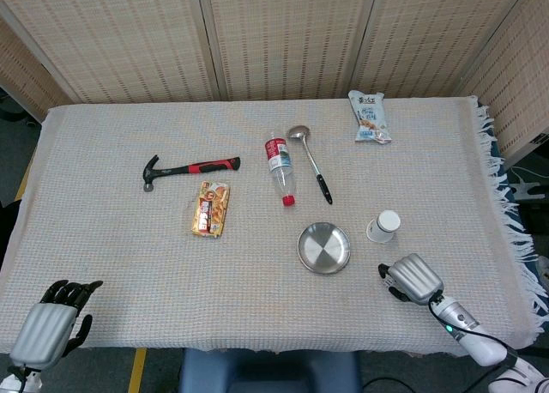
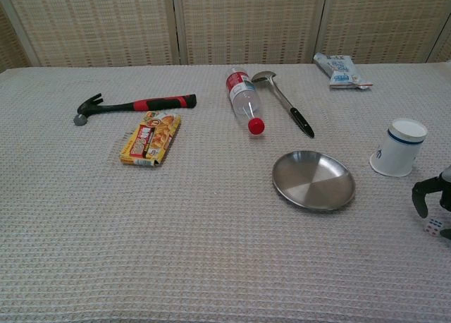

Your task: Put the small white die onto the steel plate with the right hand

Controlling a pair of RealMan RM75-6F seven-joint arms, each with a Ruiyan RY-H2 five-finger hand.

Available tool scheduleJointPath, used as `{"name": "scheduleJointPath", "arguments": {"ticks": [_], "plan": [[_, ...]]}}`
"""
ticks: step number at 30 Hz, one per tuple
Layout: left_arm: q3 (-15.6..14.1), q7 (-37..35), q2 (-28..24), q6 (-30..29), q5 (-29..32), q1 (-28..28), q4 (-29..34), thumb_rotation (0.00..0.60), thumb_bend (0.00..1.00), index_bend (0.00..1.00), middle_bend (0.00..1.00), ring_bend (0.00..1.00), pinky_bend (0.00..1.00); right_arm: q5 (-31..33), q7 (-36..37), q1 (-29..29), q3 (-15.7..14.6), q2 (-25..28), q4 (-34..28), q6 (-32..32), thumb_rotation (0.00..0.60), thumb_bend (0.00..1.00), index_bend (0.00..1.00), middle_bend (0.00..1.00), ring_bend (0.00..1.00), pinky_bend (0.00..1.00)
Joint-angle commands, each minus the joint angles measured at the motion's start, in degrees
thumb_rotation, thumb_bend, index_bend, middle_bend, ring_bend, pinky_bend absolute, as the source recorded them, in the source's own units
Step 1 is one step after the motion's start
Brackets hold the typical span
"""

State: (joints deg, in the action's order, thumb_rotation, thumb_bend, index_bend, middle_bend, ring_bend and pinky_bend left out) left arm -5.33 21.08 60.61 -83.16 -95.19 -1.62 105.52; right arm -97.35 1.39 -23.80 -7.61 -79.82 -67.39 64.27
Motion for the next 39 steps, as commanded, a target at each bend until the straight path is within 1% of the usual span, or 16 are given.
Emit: {"name": "scheduleJointPath", "arguments": {"ticks": [1, 6, 14, 20, 25, 29, 34, 36, 39], "plan": [[0.01, -0.01, -0.01, -0.01, 0.03, 0.01, 0.04, 0.600, 0.52, 0.19, 0.28, 0.22, 0.19, -0.45, 0.43, 0.14, -0.14, -0.22, 0.48, 0.75, 0.600, 0.23, 0.44, 0.90, 0.73, 0.96], [-0.01, -0.01, -0.05, -0.09, -0.05, 0.04, 0.07, 0.600, 0.52, 0.19, 0.28, 0.22, 0.19, 0.03, 0.63, -0.05, -0.23, -0.59, 1.05, -0.24, 0.600, 0.23, 0.43, 0.90, 0.73, 0.96], [0.00, -0.12, -0.10, -0.08, 0.00, 0.04, 0.07, 0.600, 0.52, 0.19, 0.28, 0.22, 0.19, 1.01, 0.52, -0.50, -0.31, -0.71, 0.97, -2.23, 0.600, 0.23, 0.43, 0.90, 0.73, 0.96], [0.01, -0.06, -0.06, -0.11, -0.08, 0.04, 0.08, 0.600, 0.52, 0.19, 0.28, 0.22, 0.19, 0.91, 0.63, -0.30, -0.18, -0.90, 1.08, -1.29, 0.600, 0.23, 0.55, 0.90, 0.73, 0.96], [-0.01, -0.01, -0.05, -0.07, -0.08, 0.05, 0.08, 0.600, 0.52, 0.19, 0.28, 0.22, 0.19, 0.86, 0.57, -0.24, -0.16, -0.87, 1.03, -1.02, 0.600, 0.23, 0.60, 0.90, 0.73, 0.97], [0.00, 0.00, -0.06, 0.02, 0.05, 0.03, 0.10, 0.600, 0.52, 0.19, 0.28, 0.22, 0.19, 0.82, 0.34, -0.13, 0.07, -0.78, 0.57, -0.30, 0.600, 0.23, 0.62, 0.90, 0.73, 0.97], [0.14, 0.01, 0.05, 0.43, 0.69, -0.09, 0.05, 0.600, 0.52, 0.19, 0.28, 0.22, 0.19, -0.14, 1.91, -0.59, 1.61, -0.66, -0.73, 3.06, 0.600, 0.23, 0.62, 0.90, 0.73, 0.97], [0.16, 0.18, 0.11, 0.40, 0.64, -0.10, 0.09, 0.600, 0.52, 0.19, 0.28, 0.22, 0.19, 0.09, 1.51, -1.47, 2.59, -0.72, -1.22, 2.76, 0.600, 0.23, 0.62, 0.90, 0.73, 0.97], [0.12, 0.24, 0.08, 0.12, 0.31, -0.03, 0.14, 0.600, 0.52, 0.19, 0.28, 0.22, 0.19, 1.49, 0.63, -3.24, 4.29, -1.02, -1.89, 0.53, 0.600, 0.23, 0.62, 0.90, 0.73, 0.97]]}}
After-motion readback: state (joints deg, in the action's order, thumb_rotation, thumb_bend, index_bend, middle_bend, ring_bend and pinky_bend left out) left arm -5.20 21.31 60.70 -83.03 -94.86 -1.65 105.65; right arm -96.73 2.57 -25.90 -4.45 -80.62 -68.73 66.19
